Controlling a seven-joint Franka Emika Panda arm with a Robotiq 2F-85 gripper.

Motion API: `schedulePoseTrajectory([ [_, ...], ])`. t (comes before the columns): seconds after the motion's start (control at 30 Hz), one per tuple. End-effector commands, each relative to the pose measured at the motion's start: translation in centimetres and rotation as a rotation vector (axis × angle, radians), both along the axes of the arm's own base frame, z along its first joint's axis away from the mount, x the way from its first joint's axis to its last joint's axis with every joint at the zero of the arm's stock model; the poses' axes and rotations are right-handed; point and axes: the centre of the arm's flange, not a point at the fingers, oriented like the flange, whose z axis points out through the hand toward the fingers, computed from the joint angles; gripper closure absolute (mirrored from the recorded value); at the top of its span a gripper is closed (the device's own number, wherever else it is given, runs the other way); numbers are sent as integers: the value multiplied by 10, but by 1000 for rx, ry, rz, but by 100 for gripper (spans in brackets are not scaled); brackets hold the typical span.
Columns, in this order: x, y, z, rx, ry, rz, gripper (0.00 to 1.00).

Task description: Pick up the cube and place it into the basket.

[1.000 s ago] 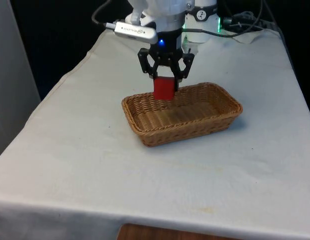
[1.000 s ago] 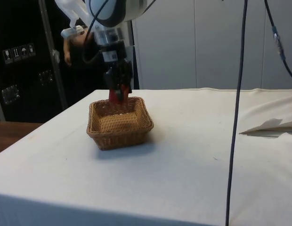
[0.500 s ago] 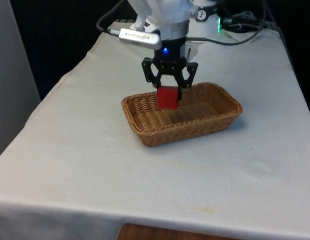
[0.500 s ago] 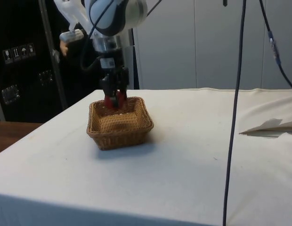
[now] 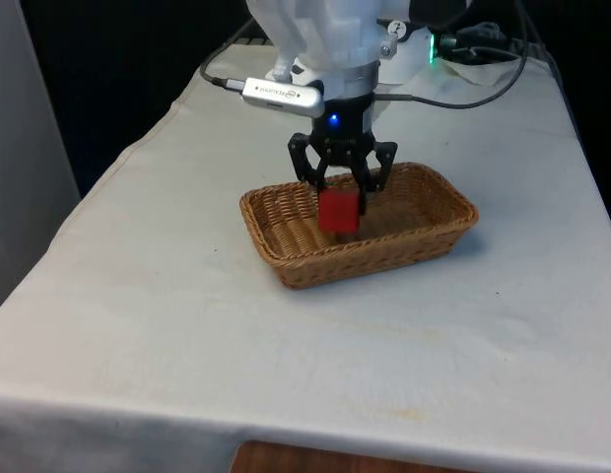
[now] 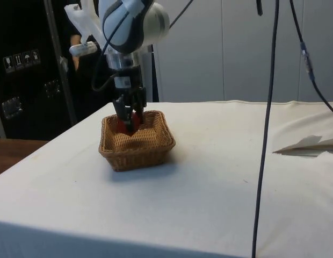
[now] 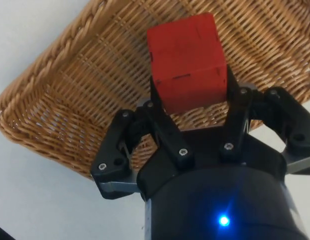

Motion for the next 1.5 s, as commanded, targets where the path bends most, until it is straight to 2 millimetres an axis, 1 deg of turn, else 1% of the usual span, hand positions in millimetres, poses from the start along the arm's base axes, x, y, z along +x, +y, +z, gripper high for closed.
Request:
schedulePoseTrajectory([
  [0.0, -1, 1, -6, 15, -13, -1, 95],
  [0.03, -1, 0, -2, 1, 1, -1, 95],
  [0.07, -1, 1, -7, 16, -15, 0, 95],
  [0.13, -1, 1, -10, 18, -17, -1, 95],
  [0.27, -2, 1, -11, 20, -18, -2, 95],
  [0.3, -2, 1, -11, 21, -18, -3, 93],
  [0.37, -2, 0, -12, 10, -8, -4, 78],
  [0.63, -3, 1, -11, 20, -17, -3, 4],
  [0.67, -3, 1, -11, 20, -17, -3, 0],
  [0.87, -3, 0, -11, 20, -16, -4, 0],
  [0.93, -3, 0, -4, 18, -17, -5, 0],
  [0.97, -3, -1, 3, 17, -22, -6, 0],
  [1.0, -1, 0, -3, 15, -18, -6, 0],
  [1.03, -4, -1, 6, 17, -23, -5, 0],
  [1.13, -6, -1, 15, 19, -23, -5, 0],
  [1.17, -6, -2, 23, 21, -26, -5, 0],
  [1.23, -7, -2, 26, 21, -28, -3, 0],
  [1.27, -6, -2, 23, 28, -29, -3, 0],
  [1.33, -8, -2, 36, 23, -31, -3, 0],
  [1.43, -7, -2, 46, 24, -37, -1, 0],
  [1.47, -8, -2, 53, 26, -39, 1, 0],
])
